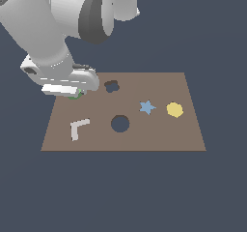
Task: Insert a designated object into the corresponding slot on a board.
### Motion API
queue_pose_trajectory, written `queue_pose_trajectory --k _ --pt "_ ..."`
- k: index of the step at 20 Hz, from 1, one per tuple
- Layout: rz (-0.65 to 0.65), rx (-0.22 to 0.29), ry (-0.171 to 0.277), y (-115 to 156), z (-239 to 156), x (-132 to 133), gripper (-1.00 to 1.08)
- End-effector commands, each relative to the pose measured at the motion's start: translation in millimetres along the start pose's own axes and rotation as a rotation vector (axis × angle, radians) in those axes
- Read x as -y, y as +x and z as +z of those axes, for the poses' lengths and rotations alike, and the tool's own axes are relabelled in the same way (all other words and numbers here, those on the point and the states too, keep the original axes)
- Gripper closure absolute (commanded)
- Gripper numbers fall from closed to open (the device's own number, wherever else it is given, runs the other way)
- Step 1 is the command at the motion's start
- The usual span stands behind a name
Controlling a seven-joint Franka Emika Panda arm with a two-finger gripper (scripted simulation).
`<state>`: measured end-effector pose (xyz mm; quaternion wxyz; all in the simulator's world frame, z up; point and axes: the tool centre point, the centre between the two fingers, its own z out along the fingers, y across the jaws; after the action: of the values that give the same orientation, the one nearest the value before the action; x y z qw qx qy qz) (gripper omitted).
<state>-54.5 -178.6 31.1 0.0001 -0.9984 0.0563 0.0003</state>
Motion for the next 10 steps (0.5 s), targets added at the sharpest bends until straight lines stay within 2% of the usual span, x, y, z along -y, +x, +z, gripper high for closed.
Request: queue_pose_trajectory --k 1,10 --pt "-0.049 -0.001 0.0 5.9 -0.6 -0.4 1.08" --pt "-0.324 -0.001 -0.001 37.5 -2.0 3.2 1.08"
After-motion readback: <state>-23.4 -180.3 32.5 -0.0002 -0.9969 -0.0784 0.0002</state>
